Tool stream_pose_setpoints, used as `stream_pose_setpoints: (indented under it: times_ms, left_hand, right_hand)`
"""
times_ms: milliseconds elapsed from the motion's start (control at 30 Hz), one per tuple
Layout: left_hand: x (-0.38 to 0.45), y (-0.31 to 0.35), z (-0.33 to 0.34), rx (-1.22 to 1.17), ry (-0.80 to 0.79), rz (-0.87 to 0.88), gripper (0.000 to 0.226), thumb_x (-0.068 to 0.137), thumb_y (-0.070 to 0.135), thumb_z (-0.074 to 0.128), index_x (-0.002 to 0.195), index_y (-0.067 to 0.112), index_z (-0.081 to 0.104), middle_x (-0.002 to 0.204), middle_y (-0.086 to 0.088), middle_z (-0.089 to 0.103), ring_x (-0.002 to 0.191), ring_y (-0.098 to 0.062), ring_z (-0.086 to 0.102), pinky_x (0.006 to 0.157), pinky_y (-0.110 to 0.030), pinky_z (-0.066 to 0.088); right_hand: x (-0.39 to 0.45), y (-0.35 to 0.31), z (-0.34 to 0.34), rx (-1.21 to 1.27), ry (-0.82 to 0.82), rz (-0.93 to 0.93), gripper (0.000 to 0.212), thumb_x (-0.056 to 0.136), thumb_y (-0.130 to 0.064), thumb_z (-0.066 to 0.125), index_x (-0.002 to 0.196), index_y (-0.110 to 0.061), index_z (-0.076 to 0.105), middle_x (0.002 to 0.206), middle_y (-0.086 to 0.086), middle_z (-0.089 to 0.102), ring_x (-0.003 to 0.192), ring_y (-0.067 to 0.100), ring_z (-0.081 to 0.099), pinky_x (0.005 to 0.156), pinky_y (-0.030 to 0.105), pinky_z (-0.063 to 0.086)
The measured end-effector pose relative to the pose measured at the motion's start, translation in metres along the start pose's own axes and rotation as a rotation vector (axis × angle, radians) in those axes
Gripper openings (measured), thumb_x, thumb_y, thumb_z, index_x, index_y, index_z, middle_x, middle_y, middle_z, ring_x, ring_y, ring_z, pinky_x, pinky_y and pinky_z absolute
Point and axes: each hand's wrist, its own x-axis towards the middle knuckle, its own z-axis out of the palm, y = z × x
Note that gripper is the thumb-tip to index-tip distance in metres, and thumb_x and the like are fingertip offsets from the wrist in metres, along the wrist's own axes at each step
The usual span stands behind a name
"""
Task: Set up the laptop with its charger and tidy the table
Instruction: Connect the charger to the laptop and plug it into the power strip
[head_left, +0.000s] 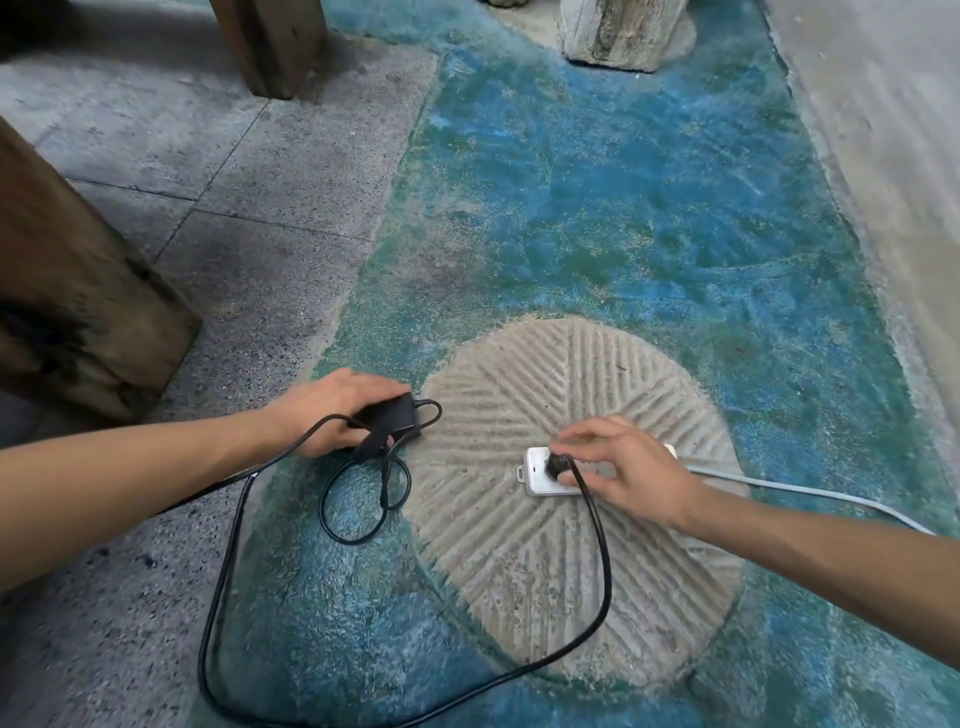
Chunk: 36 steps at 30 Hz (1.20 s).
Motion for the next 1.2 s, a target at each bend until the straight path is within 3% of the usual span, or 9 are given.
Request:
stream_pose_setpoints:
  times_ms: [100,200,367,500,633,733,967,1067,1200]
  left_hand:
    - [-0.005,-0.004,0.017,0.089,-0.014,0.033,0.075,0.103,0.050,0.040,0.158,0.034,-0.009,0.167,0.016,0.000,0.155,-0.019,0.008,0.124,-0.034,0.019]
    - [-0.009,-0.005,0.030,0.136,-0.040,0.025,0.076,0.105,0.047,0.027,0.146,0.039,-0.037,0.158,0.022,-0.026,0.154,-0.017,-0.015,0.126,-0.040,0.010]
    - [-0.011,0.001,0.035,0.110,-0.019,0.061,0.071,0.097,0.064,0.007,0.143,0.040,-0.042,0.156,0.022,-0.035,0.152,-0.016,-0.022,0.126,-0.038,0.005]
    - [-0.011,0.001,0.037,0.094,-0.006,0.081,0.077,0.084,0.077,-0.013,0.145,0.039,-0.040,0.158,0.021,-0.034,0.152,-0.017,-0.023,0.126,-0.038,0.002]
    - [-0.009,-0.001,0.039,0.083,-0.017,0.085,0.077,0.087,0.074,-0.005,0.148,0.039,-0.036,0.158,0.023,-0.034,0.150,-0.015,-0.026,0.125,-0.038,0.001]
    - [-0.007,-0.002,0.040,0.096,-0.024,0.082,0.074,0.097,0.064,0.012,0.148,0.039,-0.035,0.158,0.024,-0.035,0.150,-0.014,-0.027,0.125,-0.038,0.002]
    - [-0.006,-0.003,0.045,0.162,-0.021,0.068,0.081,0.102,0.054,0.029,0.148,0.038,-0.036,0.158,0.023,-0.034,0.151,-0.015,-0.025,0.126,-0.043,0.002]
    - [-0.010,0.001,0.031,0.250,-0.076,0.058,0.087,0.098,0.064,0.025,0.145,0.034,-0.041,0.163,0.013,-0.029,0.152,-0.017,-0.022,0.126,-0.044,0.000]
    - [-0.024,0.021,-0.014,0.484,-0.184,0.053,0.096,0.094,0.070,0.031,0.147,0.029,-0.037,0.159,0.010,-0.031,0.151,-0.018,-0.021,0.121,-0.048,-0.013]
  right_hand:
    - [-0.003,0.008,0.008,-0.043,0.038,-0.010,0.042,0.096,-0.050,0.063,0.138,-0.050,0.056,0.153,-0.027,0.041,0.133,0.003,0.037,0.110,0.033,0.028]
    - [-0.006,0.011,0.015,-0.078,0.077,-0.002,0.042,0.096,-0.052,0.059,0.138,-0.053,0.054,0.160,-0.030,0.031,0.140,0.002,0.028,0.107,0.034,0.021]
    - [-0.008,0.015,0.026,-0.073,0.103,0.028,0.039,0.097,-0.044,0.063,0.135,-0.052,0.057,0.154,-0.034,0.034,0.143,0.004,0.032,0.103,0.028,0.013]
    - [-0.005,0.018,0.027,-0.067,0.105,0.049,0.038,0.096,-0.043,0.065,0.133,-0.050,0.061,0.147,-0.034,0.042,0.141,0.005,0.039,0.111,0.036,0.013]
    - [-0.004,0.019,0.026,-0.056,0.026,0.063,0.041,0.100,-0.043,0.058,0.140,-0.049,0.052,0.148,-0.033,0.040,0.140,-0.002,0.037,0.125,0.046,0.006]
    - [-0.002,0.016,0.022,-0.032,-0.024,0.084,0.043,0.101,-0.044,0.058,0.142,-0.050,0.048,0.148,-0.034,0.038,0.143,-0.001,0.038,0.127,0.055,0.009]
    - [-0.003,0.020,0.022,-0.008,-0.037,0.058,0.045,0.099,-0.053,0.050,0.143,-0.053,0.042,0.151,-0.032,0.039,0.143,-0.001,0.039,0.126,0.053,0.008]
    - [0.000,0.018,0.014,-0.024,-0.081,0.038,0.048,0.098,-0.058,0.047,0.145,-0.052,0.042,0.153,-0.028,0.037,0.144,-0.001,0.039,0.127,0.052,0.006]
    - [0.001,0.001,-0.010,-0.342,-0.213,0.019,0.059,0.098,-0.059,0.043,0.151,-0.057,0.016,0.162,-0.023,0.011,0.153,0.007,0.011,0.121,0.056,-0.009]
